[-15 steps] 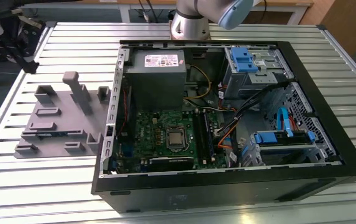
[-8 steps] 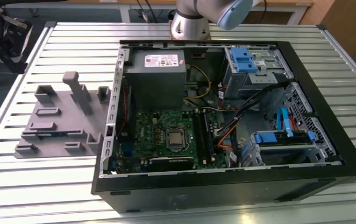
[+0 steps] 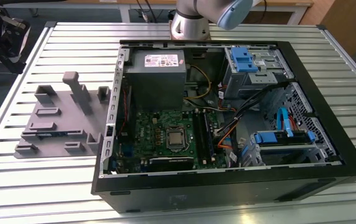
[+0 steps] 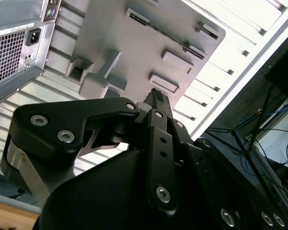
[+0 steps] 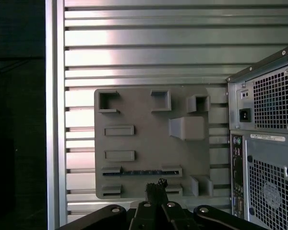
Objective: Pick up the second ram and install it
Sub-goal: 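Pick up the second ram and move it above second insertion slot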
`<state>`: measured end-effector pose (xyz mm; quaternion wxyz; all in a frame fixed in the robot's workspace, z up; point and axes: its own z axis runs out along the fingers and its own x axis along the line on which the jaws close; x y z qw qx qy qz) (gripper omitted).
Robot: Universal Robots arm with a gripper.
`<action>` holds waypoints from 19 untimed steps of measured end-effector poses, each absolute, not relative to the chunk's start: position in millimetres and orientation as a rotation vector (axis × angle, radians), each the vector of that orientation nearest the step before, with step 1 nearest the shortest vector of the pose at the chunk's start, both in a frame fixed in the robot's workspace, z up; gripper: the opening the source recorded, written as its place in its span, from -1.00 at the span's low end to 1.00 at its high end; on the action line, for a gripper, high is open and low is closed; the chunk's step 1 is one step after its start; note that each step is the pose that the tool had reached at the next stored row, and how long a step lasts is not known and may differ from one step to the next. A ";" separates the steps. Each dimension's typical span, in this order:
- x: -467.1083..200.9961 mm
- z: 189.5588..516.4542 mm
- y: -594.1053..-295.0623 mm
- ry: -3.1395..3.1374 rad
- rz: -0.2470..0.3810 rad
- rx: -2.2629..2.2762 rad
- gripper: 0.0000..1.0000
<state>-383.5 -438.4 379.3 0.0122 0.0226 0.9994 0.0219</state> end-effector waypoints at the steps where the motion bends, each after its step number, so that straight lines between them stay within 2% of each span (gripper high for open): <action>1: -383.5 379.3 -438.4 3.116 0.068 0.071 -0.79; 19: -383.9 379.3 -438.5 3.117 0.069 0.029 -0.79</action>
